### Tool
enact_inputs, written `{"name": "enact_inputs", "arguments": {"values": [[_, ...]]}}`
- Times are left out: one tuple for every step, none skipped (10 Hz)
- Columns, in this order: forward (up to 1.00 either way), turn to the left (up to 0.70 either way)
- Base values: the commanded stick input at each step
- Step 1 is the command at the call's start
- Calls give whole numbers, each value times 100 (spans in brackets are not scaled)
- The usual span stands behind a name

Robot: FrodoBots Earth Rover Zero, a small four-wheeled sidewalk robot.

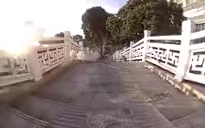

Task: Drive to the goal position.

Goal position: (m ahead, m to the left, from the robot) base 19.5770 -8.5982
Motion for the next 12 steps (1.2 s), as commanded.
{"name": "enact_inputs", "arguments": {"values": [[45,0],[45,0],[45,0],[45,0],[45,0],[45,0],[45,0],[45,0],[45,0],[45,0],[45,0],[45,0]]}}
